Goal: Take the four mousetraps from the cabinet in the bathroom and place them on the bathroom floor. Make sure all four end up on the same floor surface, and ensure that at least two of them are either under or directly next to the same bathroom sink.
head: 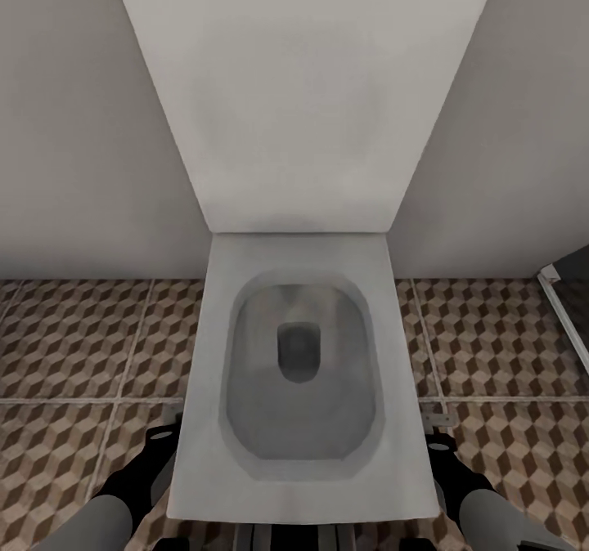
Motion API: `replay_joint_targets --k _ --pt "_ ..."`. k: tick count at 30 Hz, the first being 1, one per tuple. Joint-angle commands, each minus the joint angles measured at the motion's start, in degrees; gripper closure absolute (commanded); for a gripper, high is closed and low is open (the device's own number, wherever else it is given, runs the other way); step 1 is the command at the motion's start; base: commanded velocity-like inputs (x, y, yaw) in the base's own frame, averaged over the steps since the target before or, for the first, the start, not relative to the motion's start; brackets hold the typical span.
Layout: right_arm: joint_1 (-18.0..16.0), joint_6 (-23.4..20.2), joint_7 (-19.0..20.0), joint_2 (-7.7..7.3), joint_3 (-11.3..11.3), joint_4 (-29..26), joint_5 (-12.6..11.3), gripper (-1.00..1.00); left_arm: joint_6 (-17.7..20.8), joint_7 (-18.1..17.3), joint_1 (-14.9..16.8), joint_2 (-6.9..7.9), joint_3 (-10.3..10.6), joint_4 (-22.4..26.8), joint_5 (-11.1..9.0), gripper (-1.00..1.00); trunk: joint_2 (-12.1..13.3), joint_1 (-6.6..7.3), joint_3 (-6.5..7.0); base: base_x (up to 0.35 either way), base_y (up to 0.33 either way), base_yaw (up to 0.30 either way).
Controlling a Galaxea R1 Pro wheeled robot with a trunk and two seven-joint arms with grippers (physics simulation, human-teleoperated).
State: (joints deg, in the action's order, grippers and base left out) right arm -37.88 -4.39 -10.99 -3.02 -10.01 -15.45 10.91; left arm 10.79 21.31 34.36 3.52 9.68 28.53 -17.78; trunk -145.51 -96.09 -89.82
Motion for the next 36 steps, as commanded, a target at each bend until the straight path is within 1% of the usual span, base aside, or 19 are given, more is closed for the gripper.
replay_joint_targets --k 1,5,8,10,12,13,17,19,24,36 --pt "0.00 -0.37 0.00 0.03 -0.25 -0.11 0.55 1.00 0.37 0.68 0.01 0.08 0.49 0.13 -0.24 1.00 -0.03 -0.01 -0.26 0.000 0.000 0.000" --pt "0.00 -0.37 0.00 0.05 -0.21 -0.11 0.66 1.00 0.37 0.72 0.01 0.11 0.44 0.16 -0.24 1.00 -0.08 -0.12 -1.15 0.000 0.000 0.000" --pt "0.00 -0.30 0.00 0.14 -0.15 -0.11 0.77 1.00 0.12 0.78 0.01 0.09 0.43 0.19 -0.24 1.00 -0.08 -0.12 -1.15 0.000 0.000 0.000" --pt "0.00 0.33 0.00 0.17 -0.13 -0.14 0.78 1.00 -1.04 0.83 0.01 0.09 0.43 0.18 -0.21 1.00 -0.08 -0.12 -1.15 0.000 0.000 0.000" --pt "0.00 1.92 0.00 0.19 -0.16 -0.12 0.67 1.00 -2.77 0.88 0.01 0.08 0.44 0.07 -0.23 1.00 -0.08 -0.12 -1.15 0.000 0.000 0.000" --pt "0.00 3.43 0.00 0.20 -0.20 -0.12 0.54 1.00 -3.65 0.89 0.01 0.08 0.44 0.00 -0.23 1.00 -0.08 -0.12 -1.15 0.000 0.000 0.000" --pt "0.00 7.97 0.00 0.17 -0.32 -0.11 0.25 1.00 -5.34 0.92 0.01 0.08 0.48 -0.21 -0.24 1.00 -0.08 -0.12 -1.15 0.000 0.000 0.000" --pt "0.00 8.75 0.00 0.07 -0.34 -0.11 0.21 1.00 -5.64 0.92 0.01 0.08 0.49 -0.26 -0.24 1.00 -0.08 -0.12 -1.15 0.000 0.000 0.000" --pt "0.00 9.44 0.00 -0.04 -0.36 -0.11 0.16 1.00 -5.90 0.93 0.01 0.08 0.51 -0.31 -0.24 1.00 -0.08 -0.12 -1.15 0.000 0.000 0.000" --pt "0.00 9.57 0.07 -0.06 -0.29 -0.11 0.16 1.00 -5.96 0.93 0.01 0.01 0.52 -0.34 -0.24 1.00 -0.08 -0.12 -1.15 0.000 0.000 0.000"
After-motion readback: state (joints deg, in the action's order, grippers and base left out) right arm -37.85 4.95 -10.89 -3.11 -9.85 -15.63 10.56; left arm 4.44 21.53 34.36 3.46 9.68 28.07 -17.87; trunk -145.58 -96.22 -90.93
